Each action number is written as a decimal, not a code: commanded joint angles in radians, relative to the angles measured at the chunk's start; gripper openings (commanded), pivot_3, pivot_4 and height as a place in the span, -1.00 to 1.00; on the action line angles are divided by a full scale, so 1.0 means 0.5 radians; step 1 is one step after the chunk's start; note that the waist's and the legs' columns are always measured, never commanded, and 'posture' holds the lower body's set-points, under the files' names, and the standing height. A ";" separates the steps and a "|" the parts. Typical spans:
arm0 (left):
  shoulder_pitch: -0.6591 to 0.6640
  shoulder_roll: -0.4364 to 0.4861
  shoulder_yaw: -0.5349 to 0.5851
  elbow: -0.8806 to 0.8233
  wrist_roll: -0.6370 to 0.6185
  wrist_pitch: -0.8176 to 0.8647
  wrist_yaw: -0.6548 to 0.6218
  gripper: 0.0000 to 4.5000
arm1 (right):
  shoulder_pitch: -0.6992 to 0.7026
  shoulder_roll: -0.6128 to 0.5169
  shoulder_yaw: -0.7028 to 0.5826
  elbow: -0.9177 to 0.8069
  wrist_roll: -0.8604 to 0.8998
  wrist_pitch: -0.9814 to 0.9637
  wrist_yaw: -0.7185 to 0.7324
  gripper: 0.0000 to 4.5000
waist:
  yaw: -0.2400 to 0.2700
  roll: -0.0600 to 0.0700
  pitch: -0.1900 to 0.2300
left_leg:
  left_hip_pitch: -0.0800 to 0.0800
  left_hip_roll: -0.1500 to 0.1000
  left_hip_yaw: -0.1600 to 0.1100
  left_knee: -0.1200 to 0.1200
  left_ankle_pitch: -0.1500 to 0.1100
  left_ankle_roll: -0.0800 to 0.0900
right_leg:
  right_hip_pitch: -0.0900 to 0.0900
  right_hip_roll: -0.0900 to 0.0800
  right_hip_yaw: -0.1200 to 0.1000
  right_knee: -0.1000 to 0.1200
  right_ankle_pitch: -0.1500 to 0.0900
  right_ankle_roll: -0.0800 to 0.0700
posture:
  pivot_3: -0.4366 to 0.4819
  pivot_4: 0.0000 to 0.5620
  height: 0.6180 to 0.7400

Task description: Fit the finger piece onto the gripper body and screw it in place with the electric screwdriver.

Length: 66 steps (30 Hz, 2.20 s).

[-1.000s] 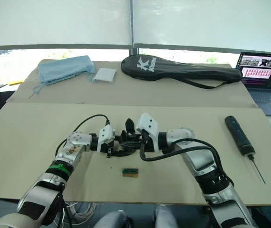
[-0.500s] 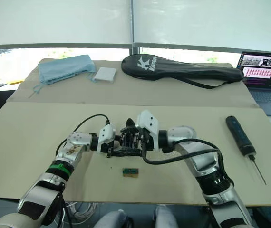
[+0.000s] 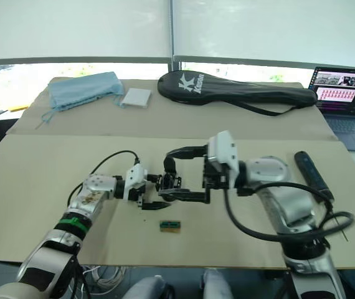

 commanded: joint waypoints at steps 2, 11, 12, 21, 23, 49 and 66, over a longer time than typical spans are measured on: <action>0.170 0.222 0.243 -0.214 -0.234 0.111 -0.101 0.98 | 0.303 -0.225 -0.481 -0.255 0.243 0.131 -0.095 1.00 | 0.003 0.000 0.000 | 0.000 0.001 -0.001 -0.001 0.000 0.000 | 0.000 0.000 0.000 -0.001 -0.001 -0.001 | -0.05 -0.47 1.00; 0.427 0.525 0.632 -0.941 -0.792 0.485 -0.210 0.98 | 1.465 -0.279 -1.561 -0.368 0.086 -0.049 -0.084 1.00 | 0.081 0.003 0.004 | -0.003 0.001 -0.002 -0.002 -0.004 0.006 | 0.005 0.000 0.000 -0.016 0.001 0.003 | -0.05 -0.47 1.00; 0.420 0.530 0.656 -0.980 -0.827 0.534 -0.174 0.98 | 1.550 -0.256 -1.633 -0.374 0.094 -0.057 -0.092 1.00 | 0.084 0.004 0.004 | -0.003 0.001 -0.002 -0.002 -0.004 0.006 | 0.006 0.000 -0.001 -0.018 0.002 0.004 | -0.05 -0.47 1.00; 0.190 0.494 0.648 -0.990 -0.903 0.795 -0.039 0.98 | 2.211 0.351 -2.107 -0.265 0.139 -0.272 -0.361 1.00 | 0.041 0.009 0.007 | 0.031 0.000 0.006 -0.031 -0.004 0.002 | 0.031 0.003 0.012 -0.026 0.001 0.005 | -0.05 -0.47 1.00; 0.176 0.485 0.635 -1.011 -0.912 0.818 -0.047 0.98 | 2.288 0.428 -2.120 -0.257 0.149 -0.309 -0.400 1.00 | 0.021 0.011 0.008 | 0.041 0.000 0.007 -0.032 -0.011 -0.010 | 0.037 0.004 0.016 -0.025 -0.001 0.008 | -0.05 -0.47 1.00; 0.085 0.332 0.597 -1.274 -1.028 0.991 0.042 0.98 | 0.507 -1.075 -0.707 1.555 -0.400 0.321 -0.404 1.00 | 0.025 0.008 0.016 | 0.039 0.005 0.021 -0.030 -0.004 0.004 | 0.034 0.006 0.027 -0.027 0.000 0.007 | -0.05 -0.47 1.00; 0.254 0.358 0.607 -1.436 -1.059 1.016 0.064 0.98 | -0.503 -0.901 0.041 2.648 -0.980 0.371 -0.207 1.00 | 0.010 0.009 0.016 | 0.020 0.004 0.028 -0.028 -0.004 0.004 | 0.010 0.004 0.029 -0.024 0.001 0.006 | -0.05 -0.47 1.00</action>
